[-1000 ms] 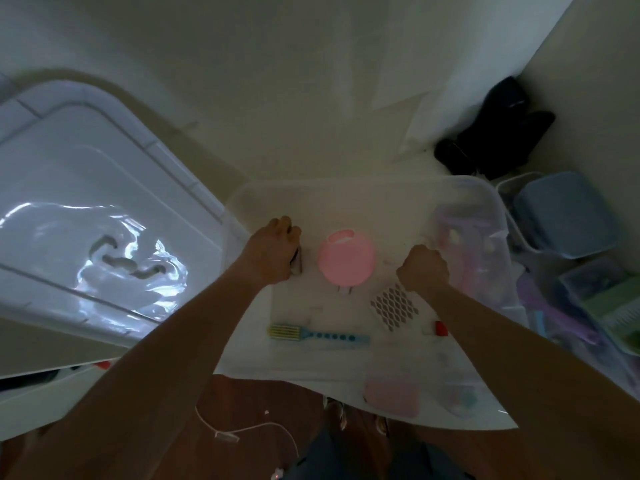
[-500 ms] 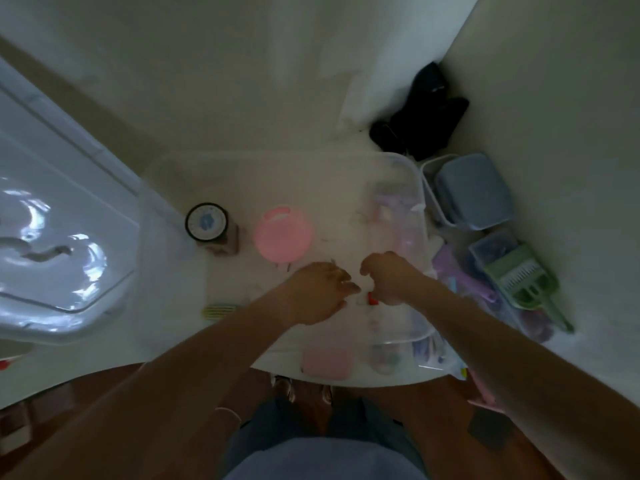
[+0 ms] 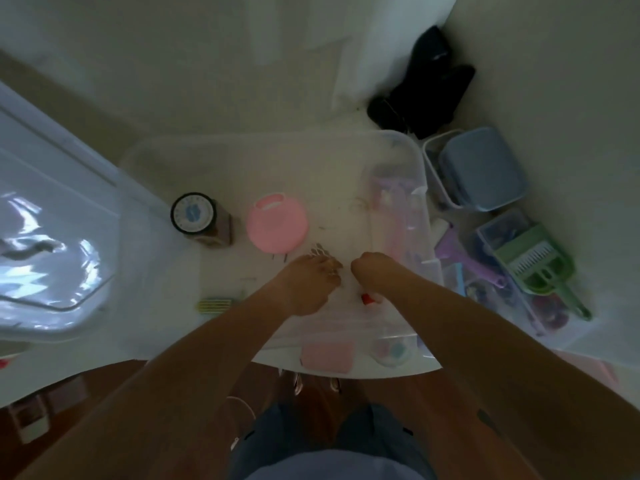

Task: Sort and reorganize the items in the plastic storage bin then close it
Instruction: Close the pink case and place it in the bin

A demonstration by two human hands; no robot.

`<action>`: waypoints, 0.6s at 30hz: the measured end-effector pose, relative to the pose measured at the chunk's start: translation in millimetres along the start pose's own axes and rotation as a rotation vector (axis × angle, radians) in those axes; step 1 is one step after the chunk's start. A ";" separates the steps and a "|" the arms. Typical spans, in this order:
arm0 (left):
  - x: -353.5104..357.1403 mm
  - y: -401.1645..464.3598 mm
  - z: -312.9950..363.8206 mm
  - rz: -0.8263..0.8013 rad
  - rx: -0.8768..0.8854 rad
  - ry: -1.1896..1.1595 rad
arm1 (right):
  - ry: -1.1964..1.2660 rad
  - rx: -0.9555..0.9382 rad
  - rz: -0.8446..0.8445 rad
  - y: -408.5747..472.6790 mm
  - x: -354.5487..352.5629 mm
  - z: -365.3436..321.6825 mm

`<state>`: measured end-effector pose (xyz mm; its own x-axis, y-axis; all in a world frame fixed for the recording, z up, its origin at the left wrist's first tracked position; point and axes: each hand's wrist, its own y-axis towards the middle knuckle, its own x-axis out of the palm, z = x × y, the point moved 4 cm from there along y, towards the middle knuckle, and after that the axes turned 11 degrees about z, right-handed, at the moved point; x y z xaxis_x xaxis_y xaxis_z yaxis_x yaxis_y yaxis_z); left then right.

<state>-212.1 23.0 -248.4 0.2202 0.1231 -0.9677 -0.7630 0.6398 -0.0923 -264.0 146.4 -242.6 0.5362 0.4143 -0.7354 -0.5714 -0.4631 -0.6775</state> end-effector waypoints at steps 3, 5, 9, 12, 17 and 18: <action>-17.7 0.9 -3.5 -0.080 -0.275 -0.185 | 0.112 -0.004 0.107 -10.0 -21.5 0.7; -45.5 0.3 -7.9 0.053 -0.484 -0.360 | 0.290 -0.019 0.308 -29.0 -50.5 6.2; -104.0 -14.0 0.7 0.381 -0.779 -0.988 | 0.924 0.020 0.712 -103.8 -92.0 23.3; -146.6 -28.0 35.5 0.580 -0.754 -1.340 | 1.242 0.005 0.861 -158.5 -98.4 20.3; -183.0 -52.5 86.4 0.666 -0.730 -1.428 | 1.497 -0.038 0.989 -214.2 -100.7 -3.2; -185.4 -59.8 92.5 0.671 -0.736 -1.389 | 1.512 -0.029 0.998 -222.8 -98.2 -8.7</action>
<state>-151.1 32.1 -41.8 -0.2122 0.9772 0.0005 -0.9458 -0.2052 -0.2517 -184.0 202.1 -19.3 0.0865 -0.9823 -0.1660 -0.9962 -0.0837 -0.0240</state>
